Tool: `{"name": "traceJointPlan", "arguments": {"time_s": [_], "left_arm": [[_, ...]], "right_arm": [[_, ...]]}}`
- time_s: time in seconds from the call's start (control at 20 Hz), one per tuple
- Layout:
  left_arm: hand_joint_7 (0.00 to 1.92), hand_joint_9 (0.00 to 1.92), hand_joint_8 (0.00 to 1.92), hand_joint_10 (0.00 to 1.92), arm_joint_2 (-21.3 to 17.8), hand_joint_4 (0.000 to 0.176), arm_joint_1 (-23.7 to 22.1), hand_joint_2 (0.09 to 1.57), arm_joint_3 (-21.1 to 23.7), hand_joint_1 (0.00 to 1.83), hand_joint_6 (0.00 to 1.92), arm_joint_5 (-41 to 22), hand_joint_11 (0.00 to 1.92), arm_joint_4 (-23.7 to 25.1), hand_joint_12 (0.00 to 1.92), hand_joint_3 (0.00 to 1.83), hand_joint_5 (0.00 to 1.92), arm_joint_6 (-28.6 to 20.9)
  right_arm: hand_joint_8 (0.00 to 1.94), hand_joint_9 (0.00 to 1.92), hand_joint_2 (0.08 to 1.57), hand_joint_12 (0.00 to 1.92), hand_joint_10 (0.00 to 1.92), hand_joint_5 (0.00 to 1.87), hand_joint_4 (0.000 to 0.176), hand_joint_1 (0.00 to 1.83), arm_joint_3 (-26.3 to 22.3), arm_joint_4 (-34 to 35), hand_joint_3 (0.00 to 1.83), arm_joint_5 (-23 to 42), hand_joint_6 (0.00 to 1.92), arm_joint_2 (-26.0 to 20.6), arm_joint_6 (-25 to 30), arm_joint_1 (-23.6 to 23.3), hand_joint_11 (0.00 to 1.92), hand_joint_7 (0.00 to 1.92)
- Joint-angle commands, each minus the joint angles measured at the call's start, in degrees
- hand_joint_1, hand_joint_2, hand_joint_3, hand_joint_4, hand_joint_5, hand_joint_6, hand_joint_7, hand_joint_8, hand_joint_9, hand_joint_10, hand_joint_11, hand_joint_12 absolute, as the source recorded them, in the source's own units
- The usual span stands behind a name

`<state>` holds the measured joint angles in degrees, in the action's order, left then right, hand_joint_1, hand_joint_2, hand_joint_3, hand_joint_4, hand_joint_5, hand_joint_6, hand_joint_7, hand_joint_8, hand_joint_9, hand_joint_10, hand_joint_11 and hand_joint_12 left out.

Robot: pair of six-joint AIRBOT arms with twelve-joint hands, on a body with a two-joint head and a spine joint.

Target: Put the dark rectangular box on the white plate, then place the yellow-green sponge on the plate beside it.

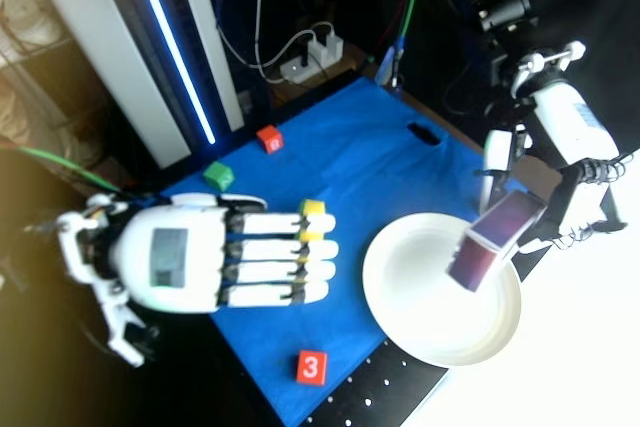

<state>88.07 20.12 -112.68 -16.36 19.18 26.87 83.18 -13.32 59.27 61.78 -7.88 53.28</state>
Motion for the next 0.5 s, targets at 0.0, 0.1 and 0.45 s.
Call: {"name": "traceJointPlan", "arguments": {"time_s": [0.0, 0.1, 0.45], "left_arm": [[0.94, 0.91, 1.12, 0.41, 0.30, 0.023, -0.96, 1.15, -0.34, 1.20, 1.07, -6.07, 0.52, -1.13, 1.18, 0.00, 0.88, -0.32], [0.75, 0.77, 0.19, 0.16, 0.37, 0.000, -0.94, 1.00, -0.35, 1.10, 0.16, -6.13, 0.44, -1.17, 0.94, 0.00, 0.76, -0.33], [0.65, 0.69, 0.00, 0.03, 0.09, 0.021, -0.78, 0.99, 0.35, 0.96, 0.00, -7.31, 0.35, -1.21, 0.87, 0.00, 0.70, -0.37]], "right_arm": [[0.01, 0.31, 1.10, 0.46, 0.00, 0.37, 0.032, 0.88, 0.30, 2.57, 0.00, 6.18, 0.00, 0.22, 0.33, -1.06, 0.01, 0.37], [0.00, 0.27, 1.10, 0.37, 0.00, 0.36, 0.027, 0.86, 0.47, 2.58, 0.00, 6.18, 0.00, 0.58, 0.41, -1.07, 0.00, 0.37], [0.00, 0.28, 1.12, 0.31, 0.00, 0.37, 0.018, 0.81, 0.78, 2.57, 0.01, 6.18, 0.00, 0.95, 0.76, -1.07, 0.00, 0.38]]}}
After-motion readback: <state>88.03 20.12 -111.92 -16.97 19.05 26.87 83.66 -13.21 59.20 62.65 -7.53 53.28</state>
